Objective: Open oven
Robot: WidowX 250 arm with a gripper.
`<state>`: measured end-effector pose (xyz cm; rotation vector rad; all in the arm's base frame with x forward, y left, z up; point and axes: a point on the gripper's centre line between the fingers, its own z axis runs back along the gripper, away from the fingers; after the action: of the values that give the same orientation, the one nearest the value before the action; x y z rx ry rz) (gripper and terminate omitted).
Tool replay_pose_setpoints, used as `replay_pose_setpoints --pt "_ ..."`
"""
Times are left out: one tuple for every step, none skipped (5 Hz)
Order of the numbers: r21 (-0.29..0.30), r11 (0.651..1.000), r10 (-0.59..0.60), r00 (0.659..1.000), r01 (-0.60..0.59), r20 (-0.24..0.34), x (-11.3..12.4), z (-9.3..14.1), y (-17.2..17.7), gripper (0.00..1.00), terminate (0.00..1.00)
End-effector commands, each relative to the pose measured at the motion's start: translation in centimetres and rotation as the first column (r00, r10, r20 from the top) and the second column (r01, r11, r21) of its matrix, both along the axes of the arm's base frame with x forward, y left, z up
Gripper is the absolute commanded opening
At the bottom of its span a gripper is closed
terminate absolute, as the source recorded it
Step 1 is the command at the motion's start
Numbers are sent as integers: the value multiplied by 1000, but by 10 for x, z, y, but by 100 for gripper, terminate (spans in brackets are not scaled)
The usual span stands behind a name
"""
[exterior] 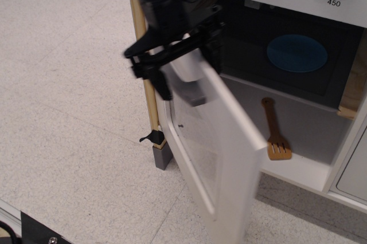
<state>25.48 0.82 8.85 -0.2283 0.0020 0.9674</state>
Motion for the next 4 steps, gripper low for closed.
replay_pose_setpoints --pt "126 988 -106 990 95 89 -10 8 54 100 0" --pt "198 969 -170 980 148 103 -17 10 80 100 0" --pt "261 937 -263 961 233 86 -19 11 104 100 0" --pt "278 917 -315 947 285 66 -20 13 118 100 0"
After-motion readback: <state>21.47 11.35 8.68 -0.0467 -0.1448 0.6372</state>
